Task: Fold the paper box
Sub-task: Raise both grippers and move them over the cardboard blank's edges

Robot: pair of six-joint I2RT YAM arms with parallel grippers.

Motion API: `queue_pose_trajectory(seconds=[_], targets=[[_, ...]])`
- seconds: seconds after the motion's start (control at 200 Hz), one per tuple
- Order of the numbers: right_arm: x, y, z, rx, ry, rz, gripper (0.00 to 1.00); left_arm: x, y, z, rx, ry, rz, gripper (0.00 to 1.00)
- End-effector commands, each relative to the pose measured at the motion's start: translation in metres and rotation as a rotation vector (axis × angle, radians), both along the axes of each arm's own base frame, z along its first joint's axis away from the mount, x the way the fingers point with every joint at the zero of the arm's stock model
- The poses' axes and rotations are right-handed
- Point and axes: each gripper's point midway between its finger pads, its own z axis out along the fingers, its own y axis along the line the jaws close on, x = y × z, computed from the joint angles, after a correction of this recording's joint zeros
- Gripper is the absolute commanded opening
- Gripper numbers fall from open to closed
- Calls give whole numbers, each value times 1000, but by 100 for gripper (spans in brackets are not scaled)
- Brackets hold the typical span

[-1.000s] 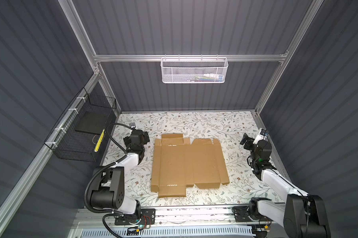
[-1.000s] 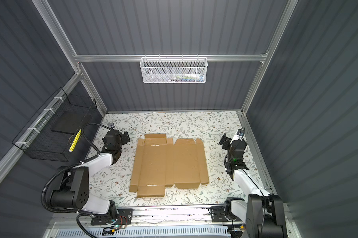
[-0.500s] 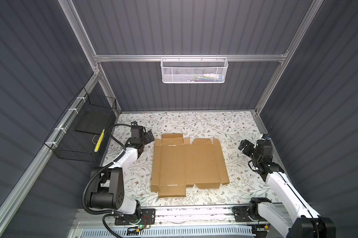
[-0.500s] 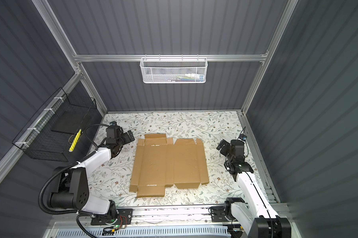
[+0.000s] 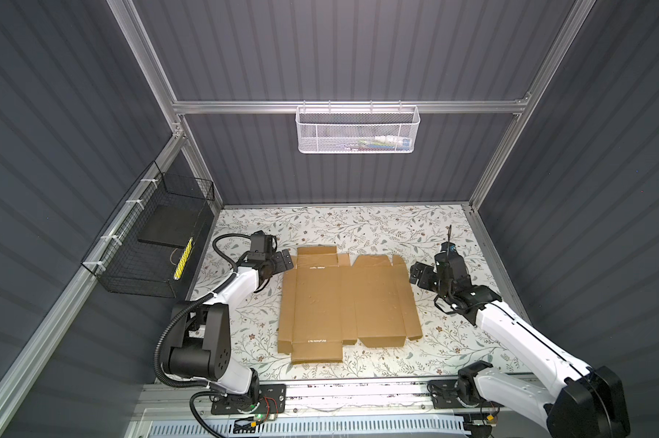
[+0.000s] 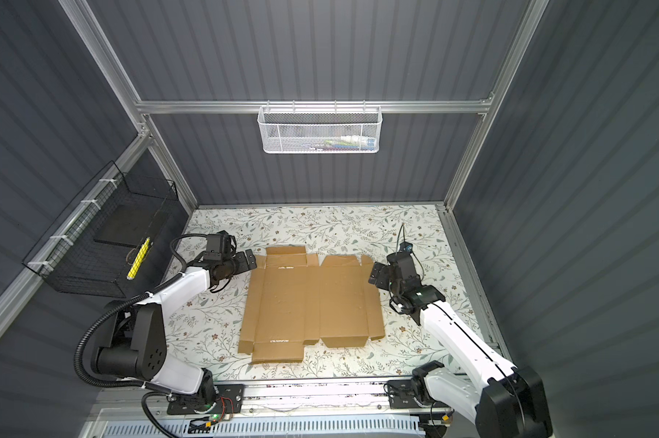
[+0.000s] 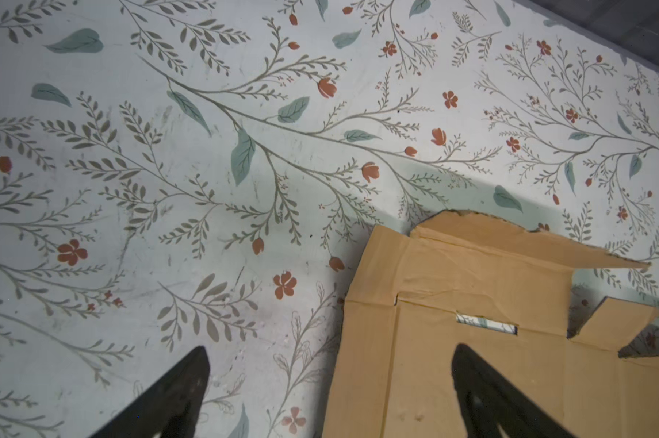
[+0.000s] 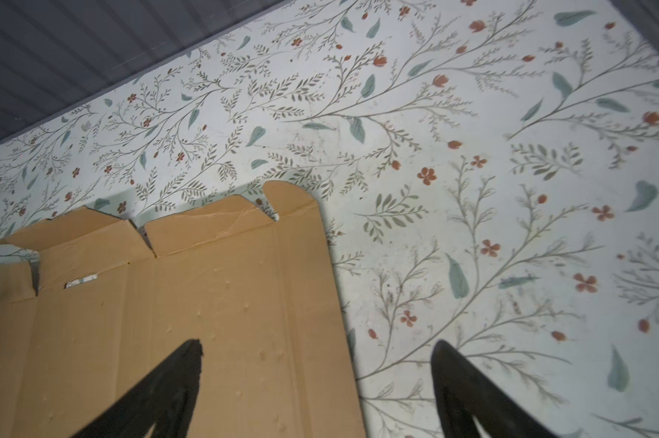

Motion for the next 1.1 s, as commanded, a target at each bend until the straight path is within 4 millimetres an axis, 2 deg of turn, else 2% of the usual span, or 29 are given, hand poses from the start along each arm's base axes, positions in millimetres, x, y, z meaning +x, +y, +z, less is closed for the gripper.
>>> queue_pose_trajectory(seconds=[0.0, 0.09, 0.125, 0.23, 0.38, 0.42, 0.52, 0.755, 1.096], targets=[[-4, 18, -9, -25, 51, 43, 77, -13, -18, 2, -30, 50, -58, 100], [-7, 38, -19, -25, 89, 98, 57, -19, -33, 7, -53, 49, -105, 100], [-9, 47, -23, -20, 103, 126, 51, -21, -37, 7, -56, 54, -118, 96], [-14, 71, -34, 0, 152, 200, 35, -27, -43, 2, -66, 85, -136, 70], [-21, 92, -51, 29, 231, 259, 14, -37, -48, -13, -79, 128, -160, 31], [-23, 96, -55, 31, 247, 268, 0, -39, -49, -18, -82, 135, -161, 22], [-24, 103, -65, 39, 276, 279, 0, -42, -50, -34, -85, 166, -158, 1], [-17, 111, -88, 42, 322, 258, 0, -44, -52, -60, -105, 217, -140, 0], [10, 111, -115, 34, 393, 217, 0, -54, -46, -85, -101, 266, -97, 0]])
